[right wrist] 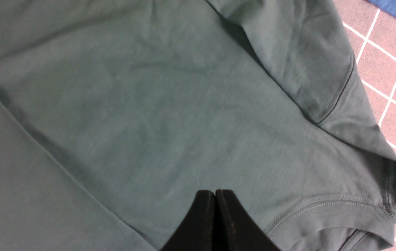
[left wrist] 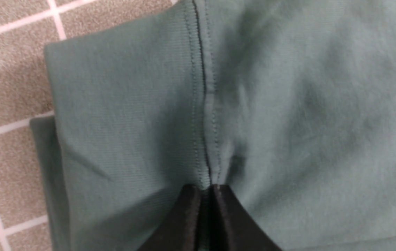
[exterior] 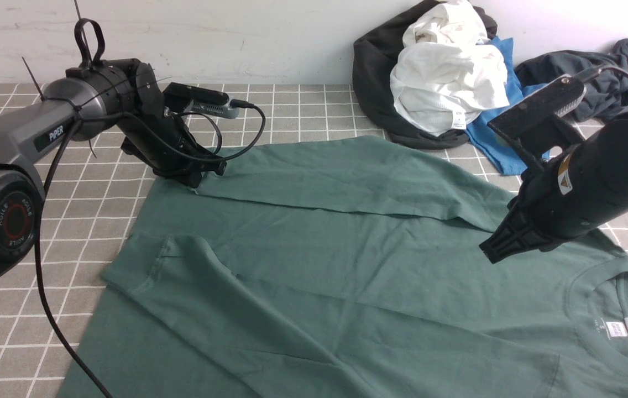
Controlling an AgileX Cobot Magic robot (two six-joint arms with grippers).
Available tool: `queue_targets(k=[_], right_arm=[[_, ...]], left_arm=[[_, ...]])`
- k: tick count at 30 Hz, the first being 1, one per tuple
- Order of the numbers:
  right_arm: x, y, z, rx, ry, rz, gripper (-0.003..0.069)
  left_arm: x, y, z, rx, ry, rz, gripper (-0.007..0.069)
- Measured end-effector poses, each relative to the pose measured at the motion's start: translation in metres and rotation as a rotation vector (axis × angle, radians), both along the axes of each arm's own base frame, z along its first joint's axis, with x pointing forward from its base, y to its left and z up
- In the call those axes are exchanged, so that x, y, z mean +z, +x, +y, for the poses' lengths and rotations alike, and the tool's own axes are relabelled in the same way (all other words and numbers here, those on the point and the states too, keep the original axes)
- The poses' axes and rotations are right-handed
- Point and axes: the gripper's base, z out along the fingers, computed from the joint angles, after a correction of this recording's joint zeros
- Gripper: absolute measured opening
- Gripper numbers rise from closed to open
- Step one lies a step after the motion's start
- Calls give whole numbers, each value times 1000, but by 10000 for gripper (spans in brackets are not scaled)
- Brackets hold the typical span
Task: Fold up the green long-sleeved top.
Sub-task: Use the left arm to clamp the cuff farthest from it, then use the left arm to drag and drop the cuff onto the cuff closest to the left arm
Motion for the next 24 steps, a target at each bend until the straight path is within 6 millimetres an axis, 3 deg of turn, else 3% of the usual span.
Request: queue_targets(k=[10,14,16,19,20,24], right_arm=[[0,0,-1,-2,-9,7,-15],[0,0,-3,5,-47,2,-15],[1,-1,-6,8,-78,1,-15],[4,-3,-8,3,-92,6,-15],[7,-5,-10,-1,-93,5,-15],[16,-11,-12,-9,-66,-12,-15]], left_arm=[[9,-6,0,-11,-3,53,5],[43,-22,0,-22,-12,104,5],[74,-43,1,-38,-11,157,5],[96,-65,4,-40,-11,170,5],[107,-81,5,-36,-12,167,5],[123,-138,6,-18,-19,153,5]])
